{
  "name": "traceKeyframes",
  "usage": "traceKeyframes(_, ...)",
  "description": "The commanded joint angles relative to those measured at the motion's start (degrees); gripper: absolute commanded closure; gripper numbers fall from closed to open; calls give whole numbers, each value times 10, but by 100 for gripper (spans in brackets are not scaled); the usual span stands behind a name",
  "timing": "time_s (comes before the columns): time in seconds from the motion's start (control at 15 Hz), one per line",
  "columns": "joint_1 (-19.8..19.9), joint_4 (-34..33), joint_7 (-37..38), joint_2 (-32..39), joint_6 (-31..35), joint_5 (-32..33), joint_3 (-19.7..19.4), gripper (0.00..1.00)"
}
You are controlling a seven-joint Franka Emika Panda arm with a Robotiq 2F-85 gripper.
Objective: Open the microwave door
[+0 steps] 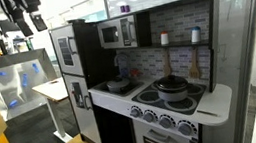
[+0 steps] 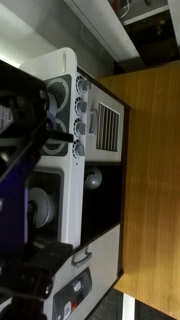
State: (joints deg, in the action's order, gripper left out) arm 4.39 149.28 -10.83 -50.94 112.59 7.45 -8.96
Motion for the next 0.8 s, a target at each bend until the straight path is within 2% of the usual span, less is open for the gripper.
traceKeyframes(0.0,1,-1,0,0,-1,-1,1,0)
traceKeyframes(0.73,-4,2,3,-1,3,-5,4,0)
